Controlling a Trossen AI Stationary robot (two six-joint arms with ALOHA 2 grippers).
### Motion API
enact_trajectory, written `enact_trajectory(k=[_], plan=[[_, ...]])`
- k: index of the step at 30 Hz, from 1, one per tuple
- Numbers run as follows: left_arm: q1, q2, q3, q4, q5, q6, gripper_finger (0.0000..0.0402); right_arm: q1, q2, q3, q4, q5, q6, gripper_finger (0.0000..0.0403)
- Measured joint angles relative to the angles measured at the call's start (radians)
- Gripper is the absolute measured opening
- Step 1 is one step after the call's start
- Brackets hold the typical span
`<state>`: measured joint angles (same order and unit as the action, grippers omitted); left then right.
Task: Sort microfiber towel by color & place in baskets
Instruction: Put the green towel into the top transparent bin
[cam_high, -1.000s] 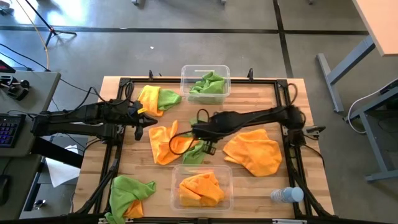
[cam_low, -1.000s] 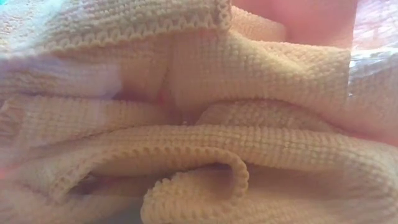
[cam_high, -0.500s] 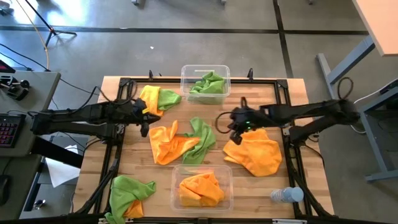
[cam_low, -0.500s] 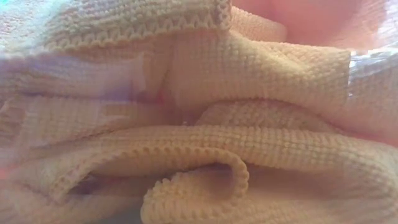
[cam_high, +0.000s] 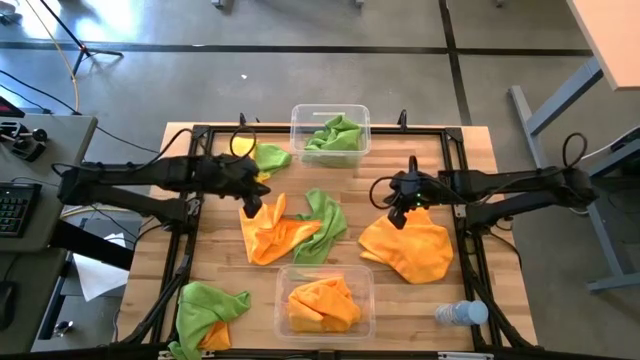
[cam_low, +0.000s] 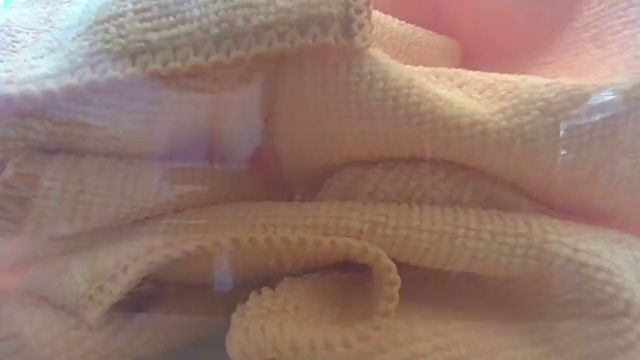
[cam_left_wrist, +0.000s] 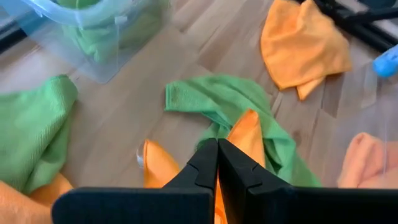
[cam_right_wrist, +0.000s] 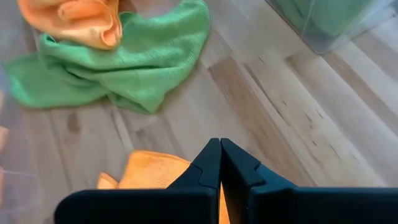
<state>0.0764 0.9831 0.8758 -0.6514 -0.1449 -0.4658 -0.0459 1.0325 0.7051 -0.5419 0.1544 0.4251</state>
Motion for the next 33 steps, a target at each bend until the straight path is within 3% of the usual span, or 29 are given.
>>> enact_trajectory(k=[6, 14, 20, 24, 33], plan=[[-0.096, 0.109, 0.161, -0.232, -0.003, -0.164, 0.0000, -0.028, 0.000, -0.017, -0.003, -0.006, -0.089, 0.0000], [-0.322, 0.276, 0.337, -0.520, 0.032, -0.479, 0.0000, -0.063, 0.000, -0.017, 0.008, -0.010, -0.198, 0.0000], [-0.494, 0.358, 0.361, -0.536, 0.162, -0.630, 0.0000, -0.096, 0.000, -0.017, 0.008, -0.060, -0.252, 0.0000], [-0.591, 0.398, 0.361, -0.555, 0.194, -0.742, 0.0000, -0.111, 0.000, -0.017, 0.009, -0.077, -0.280, 0.0000], [-0.685, 0.457, 0.361, -0.566, 0.263, -0.958, 0.0003, -0.133, 0.000, -0.017, 0.009, -0.093, -0.303, 0.0000]])
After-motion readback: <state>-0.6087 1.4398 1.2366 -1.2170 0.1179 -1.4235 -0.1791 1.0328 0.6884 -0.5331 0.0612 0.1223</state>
